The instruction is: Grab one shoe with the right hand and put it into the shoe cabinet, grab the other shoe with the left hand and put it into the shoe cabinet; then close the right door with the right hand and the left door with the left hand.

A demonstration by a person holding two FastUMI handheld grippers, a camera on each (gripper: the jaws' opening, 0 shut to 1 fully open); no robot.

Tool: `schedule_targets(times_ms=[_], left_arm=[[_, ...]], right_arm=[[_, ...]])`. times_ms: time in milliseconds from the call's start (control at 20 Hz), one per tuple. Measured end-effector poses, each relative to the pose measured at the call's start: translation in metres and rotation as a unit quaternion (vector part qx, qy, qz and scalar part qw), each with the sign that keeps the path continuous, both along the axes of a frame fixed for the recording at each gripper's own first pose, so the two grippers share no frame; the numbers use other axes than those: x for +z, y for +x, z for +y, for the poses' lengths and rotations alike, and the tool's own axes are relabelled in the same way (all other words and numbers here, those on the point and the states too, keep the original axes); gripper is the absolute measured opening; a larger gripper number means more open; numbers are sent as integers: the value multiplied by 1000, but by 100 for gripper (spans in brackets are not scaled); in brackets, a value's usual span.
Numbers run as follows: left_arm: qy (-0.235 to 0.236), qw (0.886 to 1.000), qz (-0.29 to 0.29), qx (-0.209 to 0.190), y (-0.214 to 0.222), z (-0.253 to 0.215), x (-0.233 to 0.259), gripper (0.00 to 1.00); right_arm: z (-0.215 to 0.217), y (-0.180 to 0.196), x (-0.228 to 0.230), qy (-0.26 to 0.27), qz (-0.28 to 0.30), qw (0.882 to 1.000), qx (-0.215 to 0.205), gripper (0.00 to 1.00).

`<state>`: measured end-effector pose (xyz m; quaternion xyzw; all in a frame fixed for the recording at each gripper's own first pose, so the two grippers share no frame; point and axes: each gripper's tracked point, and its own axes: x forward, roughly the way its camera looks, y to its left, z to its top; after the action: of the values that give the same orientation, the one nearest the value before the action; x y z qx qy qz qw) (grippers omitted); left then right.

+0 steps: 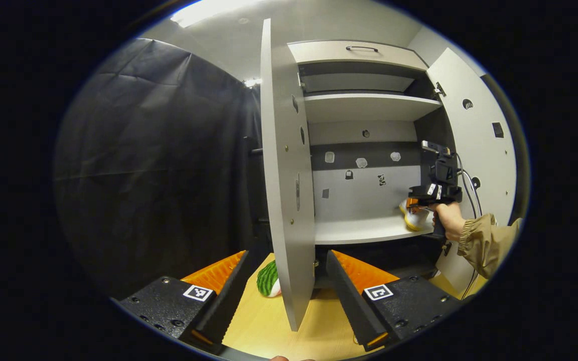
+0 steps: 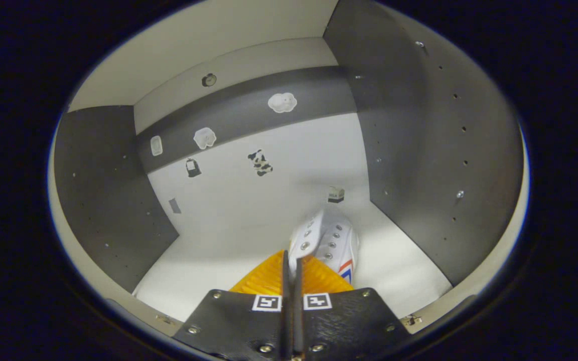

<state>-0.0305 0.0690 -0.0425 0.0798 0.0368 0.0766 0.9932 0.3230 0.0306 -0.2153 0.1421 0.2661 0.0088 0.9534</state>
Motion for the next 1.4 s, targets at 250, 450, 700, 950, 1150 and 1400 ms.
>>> schedule_targets(times_ms=[250, 450, 700, 950, 1150, 1400], left_arm=[[4, 1000, -3, -14, 0, -6, 0, 94], [-7, 999, 16, -46, -2, -25, -14, 94], [-22, 992, 62, -106, -5, -62, -50, 93], [-25, 980, 121, -156, 0, -96, -96, 94], [-37, 968, 174, -176, 12, -117, -141, 95], [-62, 946, 260, -181, 31, -139, -215, 95]], right_arm=[[10, -5, 11, -9, -20, 1000, 13, 24], [13, -23, 39, -24, -54, 998, 31, 53], [15, -71, 83, -41, -98, 993, 54, 99], [1, -130, 141, -30, -142, 988, 48, 95], [-24, -180, 168, -27, -159, 986, 31, 99], [-55, -237, 175, -39, -161, 986, 5, 99]])
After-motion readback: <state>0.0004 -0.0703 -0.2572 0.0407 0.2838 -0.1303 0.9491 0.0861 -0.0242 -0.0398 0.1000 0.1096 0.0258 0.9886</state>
